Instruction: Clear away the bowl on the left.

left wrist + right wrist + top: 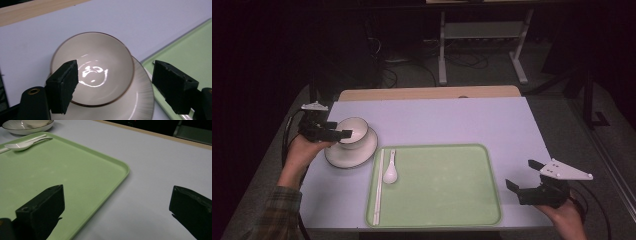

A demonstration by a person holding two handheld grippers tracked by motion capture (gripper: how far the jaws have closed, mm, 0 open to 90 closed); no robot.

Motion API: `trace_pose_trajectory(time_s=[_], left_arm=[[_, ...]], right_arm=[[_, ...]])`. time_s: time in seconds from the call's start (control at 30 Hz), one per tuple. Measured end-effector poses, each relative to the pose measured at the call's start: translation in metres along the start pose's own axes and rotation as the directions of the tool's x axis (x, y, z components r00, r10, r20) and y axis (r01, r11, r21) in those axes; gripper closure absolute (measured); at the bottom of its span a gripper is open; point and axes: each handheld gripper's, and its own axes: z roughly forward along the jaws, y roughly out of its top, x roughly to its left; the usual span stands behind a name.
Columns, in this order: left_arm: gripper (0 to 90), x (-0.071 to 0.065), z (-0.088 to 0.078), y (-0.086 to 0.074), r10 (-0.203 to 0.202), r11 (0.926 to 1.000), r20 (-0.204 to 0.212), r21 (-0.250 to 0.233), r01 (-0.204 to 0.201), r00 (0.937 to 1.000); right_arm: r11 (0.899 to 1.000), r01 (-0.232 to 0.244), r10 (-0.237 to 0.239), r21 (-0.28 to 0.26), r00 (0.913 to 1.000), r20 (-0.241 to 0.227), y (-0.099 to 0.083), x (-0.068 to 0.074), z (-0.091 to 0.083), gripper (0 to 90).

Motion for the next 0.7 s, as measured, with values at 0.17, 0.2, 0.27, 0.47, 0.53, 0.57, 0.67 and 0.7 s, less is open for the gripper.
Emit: trace_pose_trajectory(time_s=[0.17,0.2,0.27,0.47,0.53,0.57,0.67,0.7], left_arm=[[20.9,0.015,0.007,0.003,-0.029,0.9993,-0.052,0.022,0.030,0.9982],[20.9,0.018,0.009,0.003,-0.040,0.9988,-0.055,0.027,0.042,0.9977],[21.0,0.025,0.015,0.002,-0.058,0.9971,-0.073,0.045,0.062,0.9956],[26.8,0.040,0.032,-0.004,-0.120,0.9864,-0.120,0.098,0.132,0.9855],[27.9,0.041,0.037,-0.005,-0.125,0.9837,-0.124,0.114,0.139,0.9844],[31.3,0.042,0.038,-0.005,-0.126,0.9828,-0.128,0.119,0.141,0.9838],[36.1,0.043,0.043,-0.008,-0.133,0.9789,-0.133,0.138,0.151,0.9821],[38.0,0.044,0.045,-0.009,-0.136,0.9774,-0.132,0.144,0.155,0.9819]], right_arm=[[1.000,0.000,0.000,0.001,1.0000,-0.001,0.000,0.000,0.000,0.0],[1.000,-0.001,0.001,0.001,1.0000,-0.001,0.000,0.000,0.000,0.0],[1.000,0.000,0.000,0.002,1.0000,0.000,0.000,0.000,0.000,0.0],[1.000,-0.002,0.002,0.001,1.0000,-0.002,0.000,-0.001,0.000,0.0],[1.000,-0.002,0.002,0.001,1.0000,-0.002,0.000,0.000,0.000,0.0],[1.000,-0.001,0.001,0.002,1.0000,-0.002,0.000,0.000,0.000,0.0],[1.000,-0.001,0.001,0.001,1.0000,-0.001,0.000,0.000,0.000,0.0],[1.000,-0.001,0.001,0.000,1.0000,-0.001,0.000,0.000,0.000,0.0]])
